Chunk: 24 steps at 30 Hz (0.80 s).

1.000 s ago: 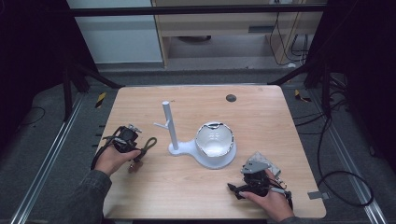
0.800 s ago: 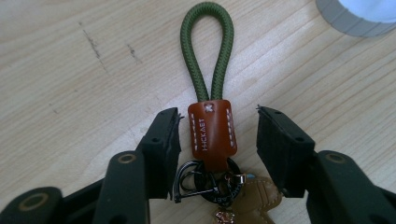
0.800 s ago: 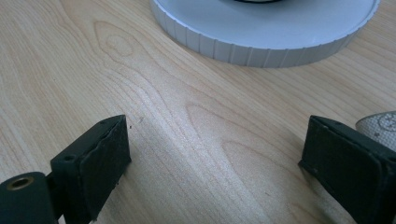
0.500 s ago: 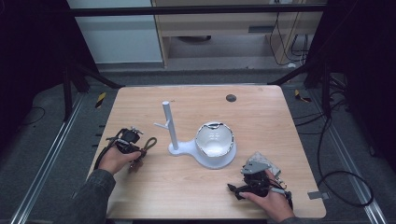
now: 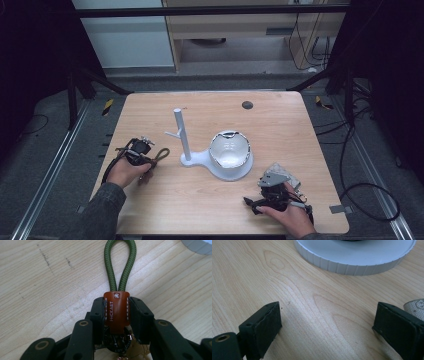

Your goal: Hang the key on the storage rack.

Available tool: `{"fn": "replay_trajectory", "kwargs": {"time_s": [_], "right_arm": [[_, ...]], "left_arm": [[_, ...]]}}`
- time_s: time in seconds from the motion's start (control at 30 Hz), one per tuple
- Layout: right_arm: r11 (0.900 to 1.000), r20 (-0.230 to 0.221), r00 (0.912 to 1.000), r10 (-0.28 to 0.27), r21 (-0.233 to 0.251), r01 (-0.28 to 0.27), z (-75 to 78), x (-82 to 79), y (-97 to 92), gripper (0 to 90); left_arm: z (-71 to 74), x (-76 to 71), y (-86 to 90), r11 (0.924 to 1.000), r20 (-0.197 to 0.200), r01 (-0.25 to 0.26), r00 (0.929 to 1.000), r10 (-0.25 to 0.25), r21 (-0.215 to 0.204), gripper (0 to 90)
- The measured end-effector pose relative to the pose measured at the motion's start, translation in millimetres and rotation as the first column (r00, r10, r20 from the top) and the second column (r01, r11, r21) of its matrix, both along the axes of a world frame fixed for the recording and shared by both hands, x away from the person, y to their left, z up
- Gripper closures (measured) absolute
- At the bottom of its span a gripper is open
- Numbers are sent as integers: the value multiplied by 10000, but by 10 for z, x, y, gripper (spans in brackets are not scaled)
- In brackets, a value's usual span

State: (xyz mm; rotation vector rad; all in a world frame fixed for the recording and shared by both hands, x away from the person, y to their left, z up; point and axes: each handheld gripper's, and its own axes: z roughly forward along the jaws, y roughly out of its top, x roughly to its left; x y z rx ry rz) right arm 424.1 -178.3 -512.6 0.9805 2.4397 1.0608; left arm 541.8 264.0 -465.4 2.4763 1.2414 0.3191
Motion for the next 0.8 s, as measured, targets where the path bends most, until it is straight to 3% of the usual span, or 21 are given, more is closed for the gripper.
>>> {"fn": "replay_trajectory", "kwargs": {"time_s": [0.17,0.2,0.23,0.3,0.33,0.37,0.4,0.5,0.53,0.57,0.67,0.7,0.73,0.8], "right_arm": [[10000,-17,10000,-5,11,5,1,-2,0,75],[10000,-2,10000,8,10,-8,0,0,0,75],[10000,-9,10000,-5,15,5,0,-1,1,75],[10000,-18,10000,-6,13,6,1,-2,1,75],[10000,-17,10000,-6,11,6,1,-2,1,75],[10000,-18,10000,-5,11,5,1,-1,0,75],[10000,-18,10000,-4,11,4,1,-1,0,75],[10000,-19,10000,-5,11,5,1,-1,1,74],[10000,-17,10000,-4,10,4,1,-1,1,75],[10000,-17,10000,-6,9,6,1,-1,1,74],[10000,-17,10000,-4,10,4,1,-1,1,74],[10000,-17,10000,-4,10,4,1,-1,1,74],[10000,-16,10000,-3,10,3,1,-1,0,74],[10000,-16,10000,-3,10,3,1,-1,0,74]], "left_arm": [[140,-269,78,9973,1016,254,9947,-184,-684,657],[140,-269,78,9973,1016,254,9947,-184,-684,657],[201,-392,103,9944,1448,366,9892,-220,-989,657],[271,-521,118,9918,1915,496,9811,-263,-1178,657],[309,-582,128,9898,2139,595,9764,-307,-1296,657],[309,-582,128,9898,2139,595,9764,-307,-1296,657],[392,-697,131,9847,2593,733,9653,-302,-1582,657],[501,-840,106,9756,3249,997,9452,-314,-1959,657],[528,-879,87,9736,3383,1067,9404,-329,-2019,658],[528,-879,87,9736,3383,1067,9404,-329,-2019,657],[582,-957,26,9687,3802,1313,9239,-425,-2108,658],[611,-991,-16,9631,4056,1404,9133,-364,-2298,658],[626,-1007,-36,9609,4160,1452,9087,-353,-2357,658],[640,-1022,-58,9576,4252,1512,9045,-340,-2452,658]]}}
